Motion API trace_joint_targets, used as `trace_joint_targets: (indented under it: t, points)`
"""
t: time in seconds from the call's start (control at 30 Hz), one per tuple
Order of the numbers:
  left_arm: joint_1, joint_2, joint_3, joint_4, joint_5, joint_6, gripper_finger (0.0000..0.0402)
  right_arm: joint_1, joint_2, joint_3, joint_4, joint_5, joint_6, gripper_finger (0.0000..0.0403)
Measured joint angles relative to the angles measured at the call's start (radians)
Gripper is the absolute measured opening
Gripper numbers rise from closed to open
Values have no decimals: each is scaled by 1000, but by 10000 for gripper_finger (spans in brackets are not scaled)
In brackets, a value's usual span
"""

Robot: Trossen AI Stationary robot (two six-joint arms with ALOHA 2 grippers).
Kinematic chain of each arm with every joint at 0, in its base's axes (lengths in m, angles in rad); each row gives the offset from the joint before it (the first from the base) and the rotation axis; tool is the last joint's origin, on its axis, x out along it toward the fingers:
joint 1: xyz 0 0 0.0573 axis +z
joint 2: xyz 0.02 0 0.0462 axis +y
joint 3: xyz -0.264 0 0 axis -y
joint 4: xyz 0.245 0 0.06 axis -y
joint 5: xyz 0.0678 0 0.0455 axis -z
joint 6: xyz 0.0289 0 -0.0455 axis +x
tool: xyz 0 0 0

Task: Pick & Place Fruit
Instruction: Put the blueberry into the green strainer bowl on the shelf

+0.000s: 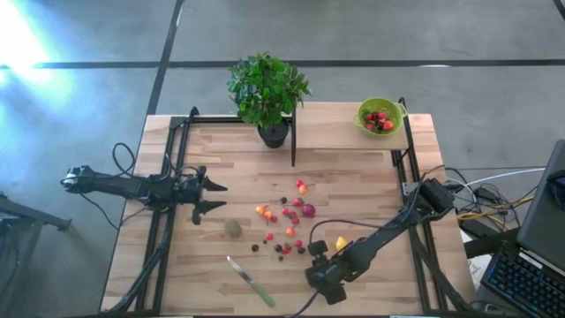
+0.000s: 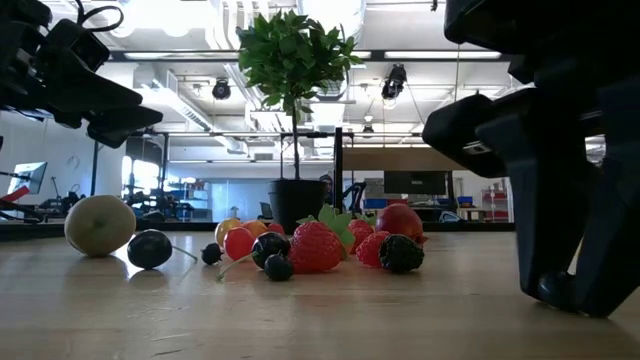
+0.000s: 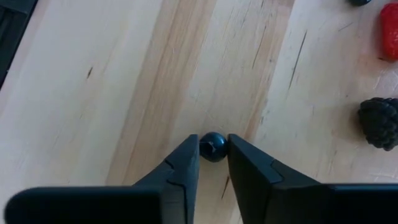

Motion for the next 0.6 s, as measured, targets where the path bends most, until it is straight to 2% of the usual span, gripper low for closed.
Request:
trace_joint_targets:
  t: [0.17, 0.47, 0.6]
  points:
    - [0, 0, 0, 0, 0, 0, 229, 0, 0, 0, 1, 0, -1, 56]
    - [0, 0, 0, 0, 0, 0, 229, 0, 0, 7, -3, 0, -1, 54]
    - [0, 0, 0, 0, 0, 0, 229, -1, -9, 31, -69, 3, -5, 45]
